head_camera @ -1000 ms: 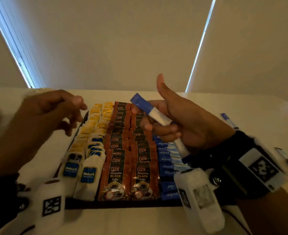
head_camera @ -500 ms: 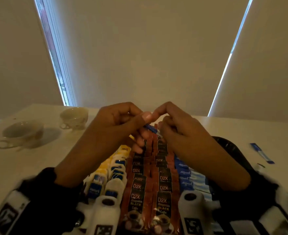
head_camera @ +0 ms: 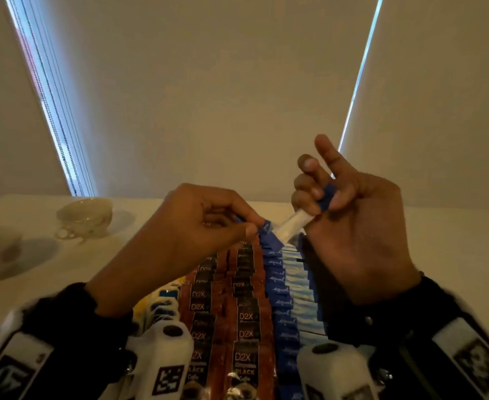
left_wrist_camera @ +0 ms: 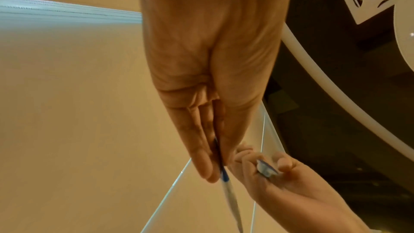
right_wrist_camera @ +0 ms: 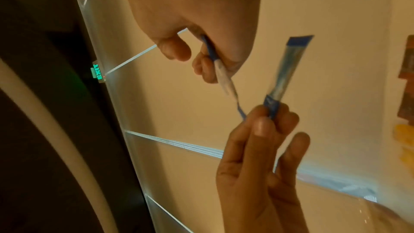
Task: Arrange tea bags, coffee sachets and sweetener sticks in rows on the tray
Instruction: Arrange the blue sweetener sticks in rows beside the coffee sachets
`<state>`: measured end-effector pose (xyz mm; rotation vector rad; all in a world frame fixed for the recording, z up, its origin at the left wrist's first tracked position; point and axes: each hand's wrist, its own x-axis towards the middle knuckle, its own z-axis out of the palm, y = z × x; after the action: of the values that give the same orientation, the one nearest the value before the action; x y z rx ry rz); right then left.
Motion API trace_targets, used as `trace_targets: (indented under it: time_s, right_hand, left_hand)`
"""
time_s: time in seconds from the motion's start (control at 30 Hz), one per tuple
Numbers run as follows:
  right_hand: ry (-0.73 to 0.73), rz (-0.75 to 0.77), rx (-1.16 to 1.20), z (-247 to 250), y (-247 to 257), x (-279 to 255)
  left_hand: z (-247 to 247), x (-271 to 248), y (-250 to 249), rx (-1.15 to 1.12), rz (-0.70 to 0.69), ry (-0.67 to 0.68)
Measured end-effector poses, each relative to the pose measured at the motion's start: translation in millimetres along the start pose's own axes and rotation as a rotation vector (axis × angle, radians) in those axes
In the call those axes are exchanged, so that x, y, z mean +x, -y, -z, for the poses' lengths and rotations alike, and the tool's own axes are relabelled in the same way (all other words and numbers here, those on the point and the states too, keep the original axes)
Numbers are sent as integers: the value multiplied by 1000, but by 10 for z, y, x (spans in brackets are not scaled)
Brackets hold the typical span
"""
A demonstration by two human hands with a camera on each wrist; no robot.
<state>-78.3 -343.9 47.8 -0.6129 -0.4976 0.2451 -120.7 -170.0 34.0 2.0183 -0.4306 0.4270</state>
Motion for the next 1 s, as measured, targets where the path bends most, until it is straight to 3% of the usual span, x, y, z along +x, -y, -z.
trace_targets:
  time_s: [0.17,0.37,0.53,0.67,0.83,1.0]
  right_hand:
    - [-40,59,-70,-39,-87,-6]
    - [-110,48,-178,-110,-89,-25]
    - [-142,62,-390,-155,-86,-58]
    - [-141,49,-473,-170,-113,-79]
    - [-137,15,-261,-162,-170,-69]
    - [-128,-50,-315,-129,-234,-85]
  left_hand:
    - [-49,-39,-89,-16,-62,-32]
    - [-69,-70,-128,196,-308,-145]
    - [-97,-84,-156,285,-399,-180]
    - [-61,-74,-143,224,-295,-256]
    - [-19,-15,-135,-89,-83,-308]
    - [-25,-16,-103,-124,8,-165]
